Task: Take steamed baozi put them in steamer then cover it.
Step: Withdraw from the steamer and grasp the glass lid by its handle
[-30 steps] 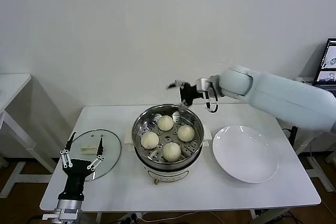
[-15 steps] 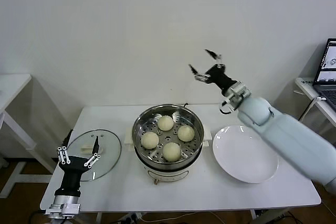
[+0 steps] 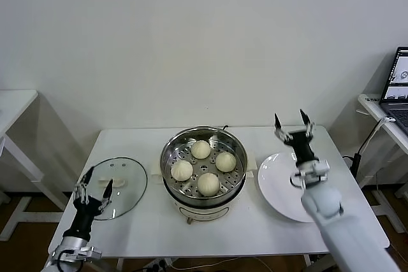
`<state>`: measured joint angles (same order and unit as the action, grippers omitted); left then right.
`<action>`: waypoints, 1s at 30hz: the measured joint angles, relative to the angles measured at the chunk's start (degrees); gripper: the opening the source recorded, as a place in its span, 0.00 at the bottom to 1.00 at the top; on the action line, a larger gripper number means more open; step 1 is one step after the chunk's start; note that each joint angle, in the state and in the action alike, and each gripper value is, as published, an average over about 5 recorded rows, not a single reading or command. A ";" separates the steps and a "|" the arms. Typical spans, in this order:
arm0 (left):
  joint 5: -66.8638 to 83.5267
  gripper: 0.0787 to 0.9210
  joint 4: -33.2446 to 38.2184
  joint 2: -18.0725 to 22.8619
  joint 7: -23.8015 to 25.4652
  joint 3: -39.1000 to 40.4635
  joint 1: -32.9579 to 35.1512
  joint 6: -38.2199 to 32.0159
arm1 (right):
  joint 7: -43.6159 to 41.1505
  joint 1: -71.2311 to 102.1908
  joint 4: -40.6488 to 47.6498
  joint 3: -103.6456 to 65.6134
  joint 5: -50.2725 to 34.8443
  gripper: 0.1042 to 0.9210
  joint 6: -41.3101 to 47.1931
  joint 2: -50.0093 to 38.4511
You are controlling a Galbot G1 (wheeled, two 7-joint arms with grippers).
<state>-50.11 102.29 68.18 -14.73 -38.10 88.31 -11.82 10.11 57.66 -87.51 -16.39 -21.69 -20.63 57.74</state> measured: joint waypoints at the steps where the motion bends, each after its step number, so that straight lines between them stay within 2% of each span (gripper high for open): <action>1: -1.53 0.88 -1.29 -0.03 -0.38 0.09 -0.38 -0.28 | 0.00 1.51 -0.10 -0.98 0.47 0.88 -0.31 0.84; 14: -14.60 0.88 -14.48 0.20 -4.64 0.90 -6.26 -1.30 | -0.21 11.61 -0.19 -7.14 5.70 0.88 -2.27 8.60; 30: -19.42 0.88 -22.60 0.23 -6.28 1.64 -13.48 -0.24 | -0.66 14.64 1.08 -8.77 8.78 0.88 -3.09 12.55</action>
<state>-69.53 79.69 68.41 -21.01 -36.46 74.83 -12.06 9.45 72.30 -86.43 -25.16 -12.92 -23.72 70.29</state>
